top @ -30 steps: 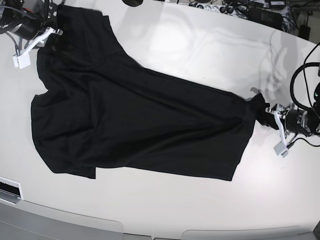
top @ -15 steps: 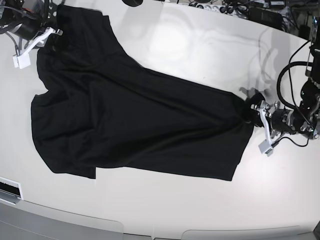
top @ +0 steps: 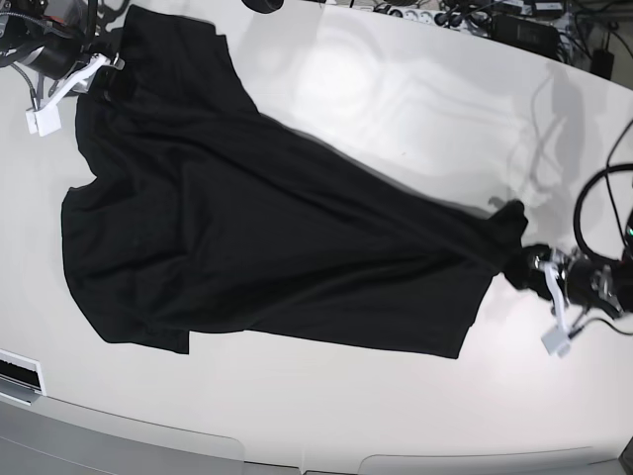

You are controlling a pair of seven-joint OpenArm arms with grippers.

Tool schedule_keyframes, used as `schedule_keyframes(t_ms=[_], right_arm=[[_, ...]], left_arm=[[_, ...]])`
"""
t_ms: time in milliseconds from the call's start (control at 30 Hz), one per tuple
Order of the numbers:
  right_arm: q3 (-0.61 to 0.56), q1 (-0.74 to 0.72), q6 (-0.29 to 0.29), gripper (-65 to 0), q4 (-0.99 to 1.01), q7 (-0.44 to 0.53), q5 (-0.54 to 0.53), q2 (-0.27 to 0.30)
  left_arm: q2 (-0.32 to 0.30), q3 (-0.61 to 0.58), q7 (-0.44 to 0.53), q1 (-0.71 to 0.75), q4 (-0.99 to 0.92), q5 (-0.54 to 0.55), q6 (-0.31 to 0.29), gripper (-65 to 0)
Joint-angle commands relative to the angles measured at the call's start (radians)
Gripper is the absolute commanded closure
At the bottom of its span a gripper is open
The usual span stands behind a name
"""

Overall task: Layout the t-shirt on the table in an organized manner, then fold the t-shirt properly
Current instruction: 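Hold the shirt edge with the left gripper and pull it away from the right gripper, then lift the shirt with both grippers and stretch it taut between them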

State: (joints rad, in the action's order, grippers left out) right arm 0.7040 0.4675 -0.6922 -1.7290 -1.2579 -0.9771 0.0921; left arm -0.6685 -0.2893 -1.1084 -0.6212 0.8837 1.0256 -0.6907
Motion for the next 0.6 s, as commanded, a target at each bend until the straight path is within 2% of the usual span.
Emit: schedule_keyframes(t_ms=[0, 200, 367, 433, 567], right_arm=[[0.005, 0.003, -0.006, 0.0, -0.019, 0.008, -0.018, 0.017], [0.005, 0.003, -0.006, 0.0, -0.027, 0.007, -0.022, 0.07], [0.005, 0.007, -0.006, 0.0, -0.118, 0.003, -0.023, 0.112], [0.005, 0.023, -0.006, 0.0, -0.178, 0.004, -0.023, 0.127], [0.005, 0.078, -0.006, 0.0, -0.297, 0.003, -0.02, 0.159]], left_arm=[[-0.023, 0.007, -0.006, -0.041, 0.013, 0.039, -0.007, 0.0], [-0.05, 0.007, -0.097, -0.078, 0.014, 0.192, -0.007, 0.0], [-0.055, 0.007, -0.288, -0.088, 0.05, 0.383, -0.007, 0.0], [-0.061, 0.007, -0.288, -0.088, 0.079, 0.458, -0.007, 0.0], [-0.098, 0.007, -0.288, -0.084, 0.141, 0.458, -0.007, 0.0]])
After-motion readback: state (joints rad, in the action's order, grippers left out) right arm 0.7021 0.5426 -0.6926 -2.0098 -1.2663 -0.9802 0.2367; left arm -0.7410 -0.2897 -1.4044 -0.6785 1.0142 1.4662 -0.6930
